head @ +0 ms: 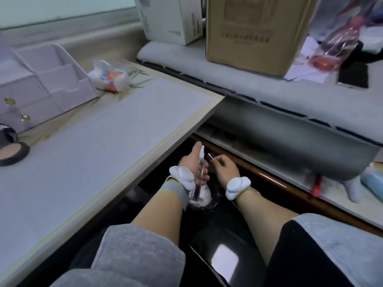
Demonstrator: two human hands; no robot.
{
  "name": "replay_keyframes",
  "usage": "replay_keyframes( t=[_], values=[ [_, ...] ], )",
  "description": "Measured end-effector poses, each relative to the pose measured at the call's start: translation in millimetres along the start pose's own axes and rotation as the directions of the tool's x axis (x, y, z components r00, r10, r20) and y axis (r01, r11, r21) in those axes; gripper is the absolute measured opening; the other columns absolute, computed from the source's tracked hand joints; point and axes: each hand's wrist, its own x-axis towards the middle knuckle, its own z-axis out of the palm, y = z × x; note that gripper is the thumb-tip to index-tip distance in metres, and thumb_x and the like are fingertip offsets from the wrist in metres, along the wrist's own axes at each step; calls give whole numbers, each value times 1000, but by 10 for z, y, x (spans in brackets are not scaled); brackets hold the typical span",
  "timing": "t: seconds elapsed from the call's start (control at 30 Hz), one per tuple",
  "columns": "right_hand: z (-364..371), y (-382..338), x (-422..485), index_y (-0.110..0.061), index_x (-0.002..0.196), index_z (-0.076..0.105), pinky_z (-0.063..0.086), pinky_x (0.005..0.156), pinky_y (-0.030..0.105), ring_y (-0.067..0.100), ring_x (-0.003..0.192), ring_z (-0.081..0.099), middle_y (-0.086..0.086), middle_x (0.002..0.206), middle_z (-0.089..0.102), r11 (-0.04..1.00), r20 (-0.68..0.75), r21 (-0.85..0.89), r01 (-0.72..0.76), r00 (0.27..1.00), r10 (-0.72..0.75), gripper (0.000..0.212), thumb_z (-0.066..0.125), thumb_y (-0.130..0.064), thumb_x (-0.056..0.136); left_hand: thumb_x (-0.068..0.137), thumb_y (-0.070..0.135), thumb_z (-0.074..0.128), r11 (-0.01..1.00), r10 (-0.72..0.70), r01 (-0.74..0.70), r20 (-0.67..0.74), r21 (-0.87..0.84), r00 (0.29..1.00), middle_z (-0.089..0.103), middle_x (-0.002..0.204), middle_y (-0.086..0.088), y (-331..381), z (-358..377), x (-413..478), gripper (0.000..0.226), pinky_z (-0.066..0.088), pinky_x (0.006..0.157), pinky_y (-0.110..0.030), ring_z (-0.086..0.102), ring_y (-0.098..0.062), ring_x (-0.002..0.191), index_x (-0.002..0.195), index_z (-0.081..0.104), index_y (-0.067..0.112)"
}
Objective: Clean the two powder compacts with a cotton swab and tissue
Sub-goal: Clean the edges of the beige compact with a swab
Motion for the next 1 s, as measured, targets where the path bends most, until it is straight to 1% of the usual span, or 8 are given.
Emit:
replay_keyframes(
  t=[0.1, 0.27, 0.37, 0.47, 0.53, 0.7, 0.83, 1.0],
  values=[
    [220, 208, 59, -24, 90, 59, 51, 82, 39, 27, 89, 63, 2, 91, 68, 999, 85, -28, -39, 995, 41, 11, 50, -26, 95, 83, 81, 47, 992, -125, 125, 0, -33, 992, 31, 44, 0, -258, -138, 207, 75, 24, 38, -17, 28, -17, 35, 47, 34, 18],
    [394, 477, 159, -23, 93, 60, 52, 81, 37, 28, 90, 64, 6, 94, 70, 988, 145, -140, -59, 986, 80, 13, 48, -28, 95, 82, 81, 47, 982, -187, 185, -102, -22, 977, 32, 44, -2, -500, -180, 491, 78, 26, 43, -17, 27, -15, 35, 42, 41, 15],
    [444, 648, 202, -24, 95, 62, 50, 81, 32, 28, 95, 65, 5, 100, 71, 974, 161, -216, -65, 982, 102, 15, 52, -35, 95, 90, 69, 49, 980, -199, 198, -107, -18, 974, 33, 40, -2, -608, -173, 611, 73, 28, 39, -14, 30, -16, 28, 41, 39, 15],
    [480, 702, 249, -27, 79, 57, 53, 77, 33, 27, 86, 67, 3, 85, 70, 972, 138, -203, -119, 979, 149, 16, 52, -33, 92, 95, 56, 39, 974, -226, 225, -36, -21, 973, 29, 40, 5, -666, -181, 708, 56, 23, 38, -11, 28, -11, 28, 53, 34, 20],
    [506, 733, 287, -27, 75, 56, 53, 73, 33, 24, 80, 66, -1, 79, 69, 969, 127, -204, -143, 977, 171, 17, 52, -32, 91, 97, 45, 34, 976, -217, 218, -21, 12, 976, 26, 41, 7, -689, -172, 728, 45, 21, 36, -10, 25, -9, 29, 60, 27, 20],
    [552, 734, 319, -24, 82, 61, 48, 71, 29, 21, 82, 62, -3, 84, 68, 966, 127, -212, -145, 976, 175, 15, 54, -33, 91, 93, 60, 36, 961, -274, 276, -84, 23, 958, 35, 48, 2, -764, -239, 772, 53, 28, 46, -15, 32, -14, 34, 62, 37, 18],
    [598, 785, 299, -25, 78, 58, 49, 71, 30, 21, 79, 62, -3, 77, 65, 965, 130, -212, -156, 974, 186, 16, 54, -34, 91, 94, 55, 40, 968, -245, 250, -128, 19, 961, 33, 57, -1, -788, -303, 845, 51, 27, 43, -16, 32, -14, 37, 60, 31, 19],
    [629, 800, 292, -25, 79, 61, 49, 70, 30, 22, 78, 63, -3, 76, 66, 963, 128, -214, -164, 973, 195, 15, 54, -34, 90, 91, 59, 45, 961, -277, 277, -150, -20, 949, 34, 54, -2, -812, -354, 841, 54, 28, 39, -13, 31, -16, 31, 59, 34, 16]
  ],
)
